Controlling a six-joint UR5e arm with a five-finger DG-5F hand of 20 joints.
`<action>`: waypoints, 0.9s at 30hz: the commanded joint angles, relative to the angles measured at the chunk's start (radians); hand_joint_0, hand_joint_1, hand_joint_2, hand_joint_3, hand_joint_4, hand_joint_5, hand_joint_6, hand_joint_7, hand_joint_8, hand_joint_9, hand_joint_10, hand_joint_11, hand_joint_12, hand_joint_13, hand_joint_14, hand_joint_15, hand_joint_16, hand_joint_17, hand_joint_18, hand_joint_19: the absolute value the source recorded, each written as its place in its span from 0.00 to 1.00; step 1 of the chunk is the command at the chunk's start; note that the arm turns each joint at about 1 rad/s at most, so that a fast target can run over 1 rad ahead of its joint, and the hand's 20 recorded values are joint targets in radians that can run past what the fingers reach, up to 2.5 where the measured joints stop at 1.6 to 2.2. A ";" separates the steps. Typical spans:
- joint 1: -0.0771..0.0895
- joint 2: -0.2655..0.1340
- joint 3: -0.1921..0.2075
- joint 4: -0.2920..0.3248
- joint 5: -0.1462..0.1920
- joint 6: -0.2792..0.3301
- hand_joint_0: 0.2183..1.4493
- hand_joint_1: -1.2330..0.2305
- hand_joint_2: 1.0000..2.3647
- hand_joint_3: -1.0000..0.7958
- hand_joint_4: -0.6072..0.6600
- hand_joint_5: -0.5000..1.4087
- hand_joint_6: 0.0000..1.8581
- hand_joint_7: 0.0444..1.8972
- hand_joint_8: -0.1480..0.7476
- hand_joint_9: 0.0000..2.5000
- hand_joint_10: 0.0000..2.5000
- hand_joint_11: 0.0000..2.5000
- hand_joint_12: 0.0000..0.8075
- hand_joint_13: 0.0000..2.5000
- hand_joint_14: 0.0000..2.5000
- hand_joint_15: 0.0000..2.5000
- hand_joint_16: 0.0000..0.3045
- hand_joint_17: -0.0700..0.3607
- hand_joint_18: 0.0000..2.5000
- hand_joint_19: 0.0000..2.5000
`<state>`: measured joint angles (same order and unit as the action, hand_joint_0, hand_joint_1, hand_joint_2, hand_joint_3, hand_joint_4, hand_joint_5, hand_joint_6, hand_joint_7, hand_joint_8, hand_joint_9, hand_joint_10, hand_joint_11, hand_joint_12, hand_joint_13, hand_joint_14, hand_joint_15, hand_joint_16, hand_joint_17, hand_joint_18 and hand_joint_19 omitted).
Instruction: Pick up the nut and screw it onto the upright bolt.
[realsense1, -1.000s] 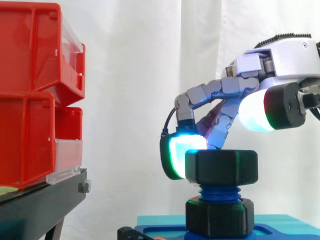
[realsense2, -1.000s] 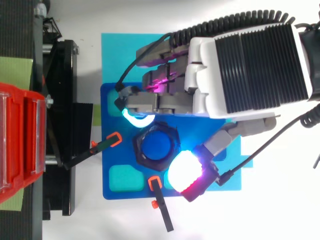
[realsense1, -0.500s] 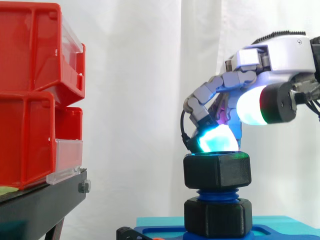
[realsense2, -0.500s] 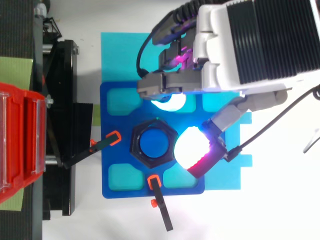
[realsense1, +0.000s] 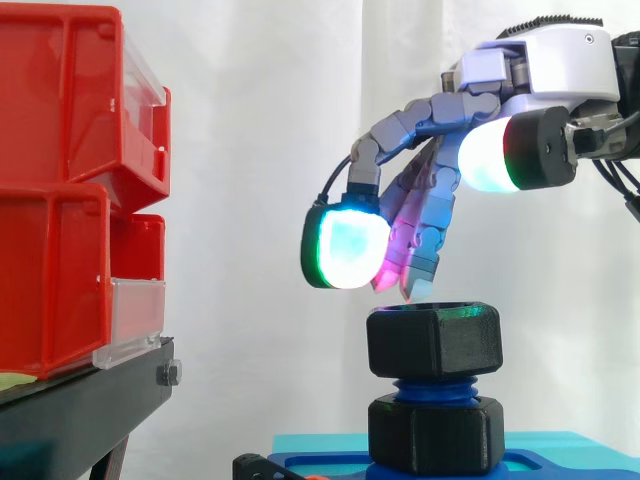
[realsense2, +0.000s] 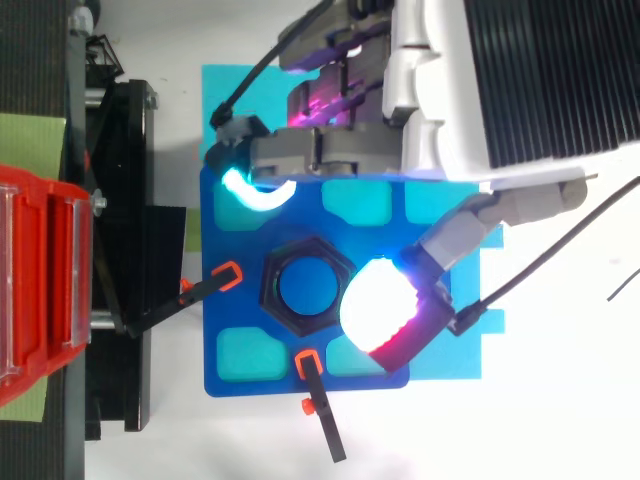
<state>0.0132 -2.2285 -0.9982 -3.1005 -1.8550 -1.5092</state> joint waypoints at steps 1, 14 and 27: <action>0.011 0.001 -0.017 0.031 0.008 0.018 0.24 0.67 0.00 0.28 0.63 0.21 0.27 0.33 0.42 0.43 0.00 0.00 0.21 0.37 0.00 0.00 0.07 0.27 0.27 0.05; 0.051 0.000 -0.069 0.095 0.046 0.072 0.23 0.68 0.00 0.28 0.63 0.21 0.27 0.31 0.40 0.40 0.00 0.00 0.22 0.34 0.00 0.00 0.07 0.27 0.24 0.04; 0.053 0.001 -0.072 0.068 0.053 0.067 0.23 0.68 0.00 0.28 0.64 0.23 0.27 0.39 0.42 0.40 0.00 0.00 0.23 0.34 0.00 0.00 0.07 0.27 0.23 0.04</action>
<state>0.0666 -2.2285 -1.0694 -3.0271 -1.8011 -1.4409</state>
